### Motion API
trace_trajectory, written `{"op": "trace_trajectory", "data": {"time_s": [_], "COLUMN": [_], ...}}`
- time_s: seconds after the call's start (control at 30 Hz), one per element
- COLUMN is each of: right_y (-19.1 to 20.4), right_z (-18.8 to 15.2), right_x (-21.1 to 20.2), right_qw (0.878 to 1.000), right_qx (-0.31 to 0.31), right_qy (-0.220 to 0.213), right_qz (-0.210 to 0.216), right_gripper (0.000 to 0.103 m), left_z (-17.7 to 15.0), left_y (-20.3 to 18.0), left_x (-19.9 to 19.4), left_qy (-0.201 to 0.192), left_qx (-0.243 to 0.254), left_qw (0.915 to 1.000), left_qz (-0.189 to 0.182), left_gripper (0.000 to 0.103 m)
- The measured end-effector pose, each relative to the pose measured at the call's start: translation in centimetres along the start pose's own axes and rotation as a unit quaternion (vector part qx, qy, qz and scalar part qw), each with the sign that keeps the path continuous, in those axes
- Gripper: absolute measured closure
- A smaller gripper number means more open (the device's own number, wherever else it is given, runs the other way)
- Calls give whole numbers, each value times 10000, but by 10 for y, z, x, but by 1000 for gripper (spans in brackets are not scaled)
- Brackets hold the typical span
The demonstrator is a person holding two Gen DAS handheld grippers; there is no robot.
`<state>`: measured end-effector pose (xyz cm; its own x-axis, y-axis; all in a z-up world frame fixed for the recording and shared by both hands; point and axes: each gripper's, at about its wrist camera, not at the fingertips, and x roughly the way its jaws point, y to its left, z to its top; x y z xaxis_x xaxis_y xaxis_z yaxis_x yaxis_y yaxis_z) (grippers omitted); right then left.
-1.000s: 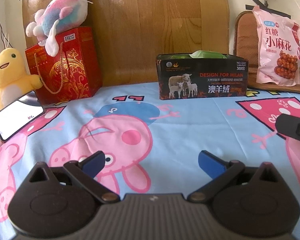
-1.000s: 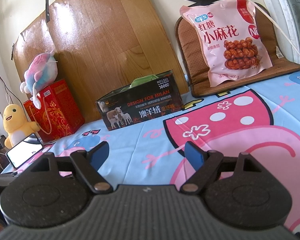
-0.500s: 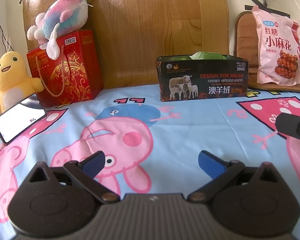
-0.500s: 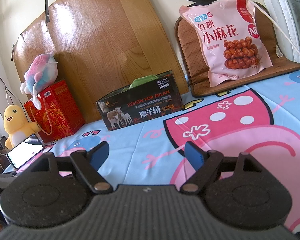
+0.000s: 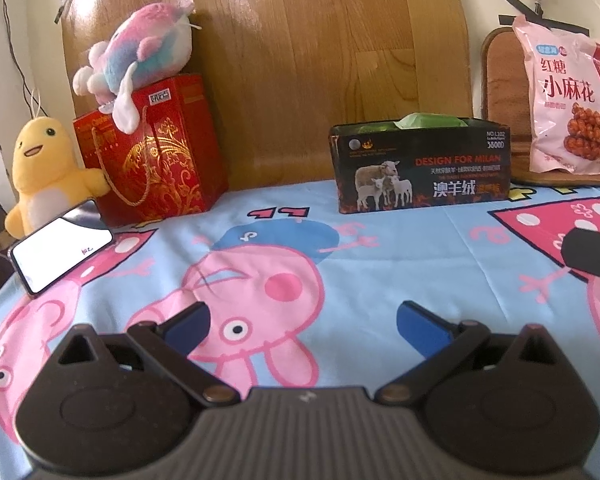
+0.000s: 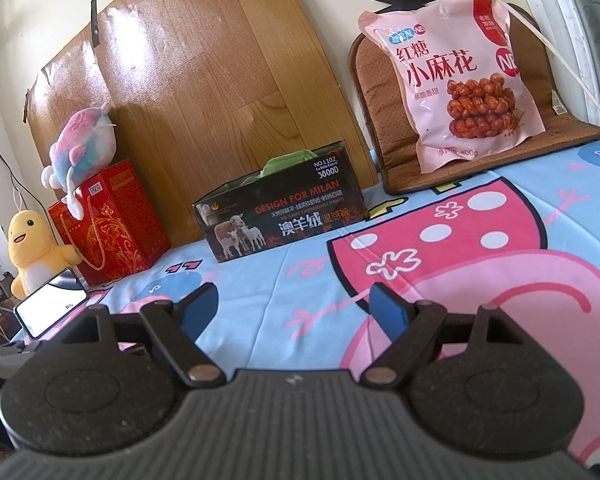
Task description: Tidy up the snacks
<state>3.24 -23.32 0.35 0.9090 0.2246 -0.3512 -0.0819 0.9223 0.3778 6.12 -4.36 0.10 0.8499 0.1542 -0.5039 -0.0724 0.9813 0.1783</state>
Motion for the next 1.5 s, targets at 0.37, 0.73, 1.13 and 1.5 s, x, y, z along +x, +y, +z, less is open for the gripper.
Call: {"op": "trace_trajectory", "data": {"time_s": [0.37,0.73,1.13,1.5], "right_y": [1,2,2,1], "right_z": [0,-1,-1,-1], "right_x": [-1,0,-1,-1], "right_qw": [10000,10000,10000,10000], "right_qx": [49,18,45,41], "right_qy": [-10,-45,-49,-44], "right_qz": [-2,-9,-7,9], "right_gripper": [18,18,18,18], "left_z": [0,-1,9,10], "left_y": [2,6,8,6], "left_x": [4,1,-27,-36], "left_qy": [153,332,248,577], "left_qx": [9,-78,-223,-270], "left_qw": [9999,9994,9981,9961], "left_qz": [-61,-108,-518,-616], "left_gripper": [0,0,0,0]}}
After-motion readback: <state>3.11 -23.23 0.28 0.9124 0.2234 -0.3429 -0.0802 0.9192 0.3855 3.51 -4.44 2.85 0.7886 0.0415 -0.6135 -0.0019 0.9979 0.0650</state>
